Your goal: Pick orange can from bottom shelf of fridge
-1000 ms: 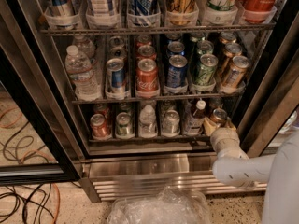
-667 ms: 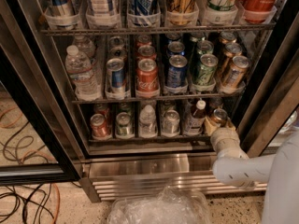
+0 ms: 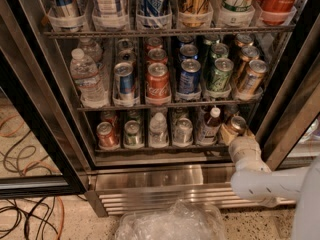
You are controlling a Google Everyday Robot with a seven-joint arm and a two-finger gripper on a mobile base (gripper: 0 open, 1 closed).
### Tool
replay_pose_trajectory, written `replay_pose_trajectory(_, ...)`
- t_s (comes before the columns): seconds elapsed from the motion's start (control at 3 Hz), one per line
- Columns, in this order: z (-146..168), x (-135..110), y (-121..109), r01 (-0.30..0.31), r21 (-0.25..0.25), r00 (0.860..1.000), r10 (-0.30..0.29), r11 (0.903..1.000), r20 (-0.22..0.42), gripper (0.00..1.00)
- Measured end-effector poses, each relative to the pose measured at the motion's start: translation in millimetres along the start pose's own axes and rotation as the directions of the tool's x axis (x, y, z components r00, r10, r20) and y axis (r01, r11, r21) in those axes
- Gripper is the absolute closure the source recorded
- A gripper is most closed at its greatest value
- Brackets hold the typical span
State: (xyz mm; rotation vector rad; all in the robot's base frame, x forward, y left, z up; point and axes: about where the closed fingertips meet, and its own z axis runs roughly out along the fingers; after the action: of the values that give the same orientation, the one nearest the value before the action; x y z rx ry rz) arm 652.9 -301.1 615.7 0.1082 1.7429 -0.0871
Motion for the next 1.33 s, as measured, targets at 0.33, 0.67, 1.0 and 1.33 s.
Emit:
replay_pose_trajectory(0.33, -20, -31, -10, 0.005, 0.0, 0.999, -0.005, 1.0, 0.053, 1.0)
replay_pose_trajectory(0.67, -29, -44, -15, 0.001, -0.003, 0.998, -0.001, 1.0, 0.07, 1.0)
replay_pose_trajectory(1.0, -33, -52, -20, -0.006, 0.0, 0.997, 0.006, 1.0, 0.081, 1.0)
replay_pose_trajectory(1.33, -33, -52, -20, -0.006, 0.0, 0.997, 0.006, 1.0, 0.081, 1.0)
